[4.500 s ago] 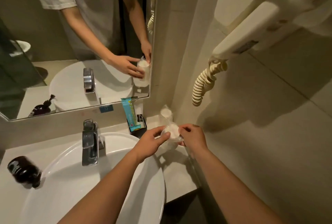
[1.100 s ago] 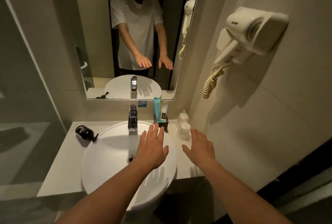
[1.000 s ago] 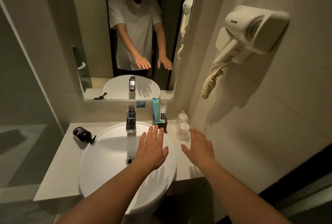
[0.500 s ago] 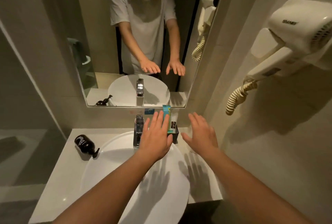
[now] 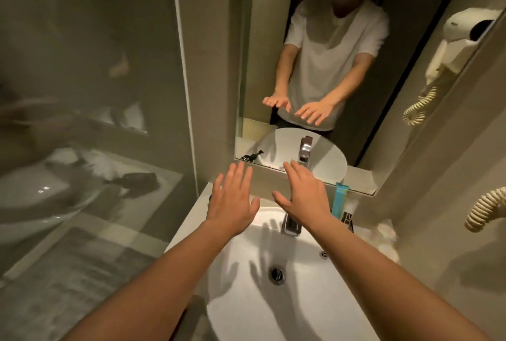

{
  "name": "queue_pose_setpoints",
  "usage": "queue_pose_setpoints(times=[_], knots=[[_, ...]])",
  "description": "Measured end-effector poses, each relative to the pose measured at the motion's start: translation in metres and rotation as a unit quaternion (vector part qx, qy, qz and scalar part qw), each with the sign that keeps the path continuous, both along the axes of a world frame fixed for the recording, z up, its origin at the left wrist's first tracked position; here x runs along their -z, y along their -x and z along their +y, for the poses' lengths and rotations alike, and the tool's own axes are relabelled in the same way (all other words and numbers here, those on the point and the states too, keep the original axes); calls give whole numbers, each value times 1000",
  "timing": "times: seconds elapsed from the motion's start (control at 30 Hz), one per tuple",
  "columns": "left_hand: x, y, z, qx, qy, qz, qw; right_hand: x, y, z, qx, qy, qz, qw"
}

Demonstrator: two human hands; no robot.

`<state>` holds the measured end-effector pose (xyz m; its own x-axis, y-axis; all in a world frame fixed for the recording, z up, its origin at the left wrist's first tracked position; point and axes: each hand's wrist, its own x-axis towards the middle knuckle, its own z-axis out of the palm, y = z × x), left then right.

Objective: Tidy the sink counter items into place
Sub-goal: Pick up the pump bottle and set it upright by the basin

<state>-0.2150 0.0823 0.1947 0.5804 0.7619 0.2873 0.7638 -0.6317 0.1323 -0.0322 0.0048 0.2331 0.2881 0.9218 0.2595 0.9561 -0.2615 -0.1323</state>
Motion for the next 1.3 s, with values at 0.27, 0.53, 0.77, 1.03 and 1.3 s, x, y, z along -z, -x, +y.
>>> queue_pose_setpoints(times=[0.27,0.53,0.77,1.03,1.3], knots=[[39,65,62,-43,77,-10,996,35,52,79,-56,59,21,996],[104,79,116,-3,184,31,982,100,57,127,-30,180,98,978],[153,62,139,32,247,51,967,145,61,127,25,246,196,949],[179,46,158,69,272,62,958,165,71,126,33,249,245,936],[185,40,164,82,274,29,958,171,77,128,54,235,304,922]])
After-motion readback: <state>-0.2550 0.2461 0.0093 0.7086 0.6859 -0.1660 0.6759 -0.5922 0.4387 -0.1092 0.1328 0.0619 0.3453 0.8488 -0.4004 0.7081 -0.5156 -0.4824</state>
